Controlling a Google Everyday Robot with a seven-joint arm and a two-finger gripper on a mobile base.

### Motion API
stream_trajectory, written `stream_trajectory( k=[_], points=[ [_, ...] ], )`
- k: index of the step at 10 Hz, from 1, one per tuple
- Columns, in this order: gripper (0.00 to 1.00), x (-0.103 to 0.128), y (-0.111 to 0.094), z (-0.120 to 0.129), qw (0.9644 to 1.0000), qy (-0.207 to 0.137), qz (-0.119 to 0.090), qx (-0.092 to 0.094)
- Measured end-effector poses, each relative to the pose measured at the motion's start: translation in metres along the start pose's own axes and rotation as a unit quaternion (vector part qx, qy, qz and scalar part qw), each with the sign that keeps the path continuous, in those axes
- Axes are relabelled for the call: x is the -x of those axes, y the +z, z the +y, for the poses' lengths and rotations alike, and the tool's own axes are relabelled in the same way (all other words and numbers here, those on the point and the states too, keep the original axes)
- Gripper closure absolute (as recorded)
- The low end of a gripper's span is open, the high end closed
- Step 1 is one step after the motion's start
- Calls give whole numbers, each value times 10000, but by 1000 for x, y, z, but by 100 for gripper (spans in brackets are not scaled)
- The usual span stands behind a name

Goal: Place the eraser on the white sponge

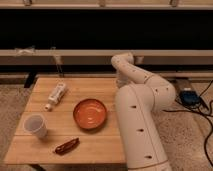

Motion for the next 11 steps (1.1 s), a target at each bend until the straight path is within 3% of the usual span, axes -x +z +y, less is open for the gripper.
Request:
stream_trajectory(
  k=[3, 7, 11],
  points=[
    [98, -8, -16, -2, 9999, 0, -156, -3],
    [100, -28, -45, 11, 9986, -184, -483, -128],
    [100, -49, -61, 27, 9972, -358, -590, -283]
  ],
)
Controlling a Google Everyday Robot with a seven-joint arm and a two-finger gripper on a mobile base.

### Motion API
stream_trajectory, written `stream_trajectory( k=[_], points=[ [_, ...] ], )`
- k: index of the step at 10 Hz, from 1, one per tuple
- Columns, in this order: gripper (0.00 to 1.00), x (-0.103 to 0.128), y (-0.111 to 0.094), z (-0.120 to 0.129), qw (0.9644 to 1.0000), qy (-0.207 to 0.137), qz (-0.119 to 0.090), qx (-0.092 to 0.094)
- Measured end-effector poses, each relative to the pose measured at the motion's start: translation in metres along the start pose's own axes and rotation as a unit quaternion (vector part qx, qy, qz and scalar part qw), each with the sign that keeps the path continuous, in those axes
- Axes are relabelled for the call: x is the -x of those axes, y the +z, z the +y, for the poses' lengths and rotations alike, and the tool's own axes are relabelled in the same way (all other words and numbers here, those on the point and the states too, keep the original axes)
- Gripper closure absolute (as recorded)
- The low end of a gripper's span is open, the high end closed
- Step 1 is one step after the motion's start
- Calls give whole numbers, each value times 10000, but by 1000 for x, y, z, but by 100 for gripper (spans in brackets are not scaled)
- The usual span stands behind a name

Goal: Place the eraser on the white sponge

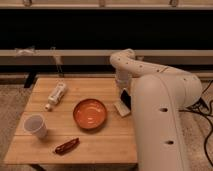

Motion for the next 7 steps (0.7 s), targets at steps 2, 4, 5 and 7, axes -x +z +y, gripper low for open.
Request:
stream_trajectory(
  k=[2, 4, 5, 7],
  points=[
    [100, -3, -4, -1, 10000, 12, -24, -80],
    [100, -5, -5, 2, 9999, -31, -17, -140],
    [100, -5, -5, 5, 9999, -62, -10, -153],
    [100, -7, -5, 10, 9997, -144, 63, -192]
  ],
)
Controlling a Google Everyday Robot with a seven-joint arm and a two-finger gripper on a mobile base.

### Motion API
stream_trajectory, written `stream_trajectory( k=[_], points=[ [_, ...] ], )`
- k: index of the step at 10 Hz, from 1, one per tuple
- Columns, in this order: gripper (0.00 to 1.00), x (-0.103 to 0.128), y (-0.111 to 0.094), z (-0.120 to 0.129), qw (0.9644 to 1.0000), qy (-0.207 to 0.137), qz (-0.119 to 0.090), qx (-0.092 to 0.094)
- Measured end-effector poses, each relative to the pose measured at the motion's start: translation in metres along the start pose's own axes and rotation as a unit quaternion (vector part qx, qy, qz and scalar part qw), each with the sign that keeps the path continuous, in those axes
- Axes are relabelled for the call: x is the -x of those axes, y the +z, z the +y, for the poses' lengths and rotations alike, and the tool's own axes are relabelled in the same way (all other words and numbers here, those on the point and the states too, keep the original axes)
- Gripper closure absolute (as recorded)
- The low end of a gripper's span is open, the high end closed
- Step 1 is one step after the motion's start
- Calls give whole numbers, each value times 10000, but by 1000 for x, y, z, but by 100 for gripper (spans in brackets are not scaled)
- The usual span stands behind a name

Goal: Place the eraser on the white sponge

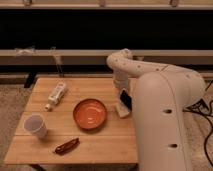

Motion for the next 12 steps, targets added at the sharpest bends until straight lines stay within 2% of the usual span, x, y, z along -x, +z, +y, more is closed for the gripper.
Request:
stream_trajectory(
  k=[5, 10, 12],
  points=[
    [100, -5, 3, 9, 9995, -194, 228, -91],
    [100, -14, -4, -15, 9998, 97, 111, -132],
    [100, -16, -5, -18, 9998, 114, 99, -138]
  ],
)
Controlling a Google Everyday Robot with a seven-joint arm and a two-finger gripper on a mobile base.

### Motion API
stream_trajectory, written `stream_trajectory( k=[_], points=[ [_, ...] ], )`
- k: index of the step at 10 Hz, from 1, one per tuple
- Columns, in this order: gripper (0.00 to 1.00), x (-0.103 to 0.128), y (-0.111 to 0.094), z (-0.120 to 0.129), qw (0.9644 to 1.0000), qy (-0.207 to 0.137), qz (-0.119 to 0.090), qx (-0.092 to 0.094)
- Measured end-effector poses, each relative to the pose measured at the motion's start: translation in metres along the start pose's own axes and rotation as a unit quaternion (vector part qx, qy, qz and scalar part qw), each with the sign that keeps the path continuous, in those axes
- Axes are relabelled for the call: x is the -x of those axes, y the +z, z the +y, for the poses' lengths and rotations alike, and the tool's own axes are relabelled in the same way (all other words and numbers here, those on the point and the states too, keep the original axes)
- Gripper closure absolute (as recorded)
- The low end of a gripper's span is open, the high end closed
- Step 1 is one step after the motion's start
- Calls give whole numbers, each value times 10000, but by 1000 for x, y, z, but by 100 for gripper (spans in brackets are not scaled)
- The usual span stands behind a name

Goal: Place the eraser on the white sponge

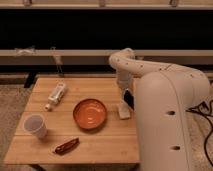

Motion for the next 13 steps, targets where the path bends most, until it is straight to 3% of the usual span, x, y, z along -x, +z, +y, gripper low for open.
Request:
stream_trajectory(
  k=[4, 8, 13],
  points=[
    [100, 5, 3, 25, 9987, -484, 124, 18],
    [100, 4, 13, 40, 9939, -1026, 339, 233],
    [99, -5, 22, 54, 9883, -1344, 621, 374]
  ],
)
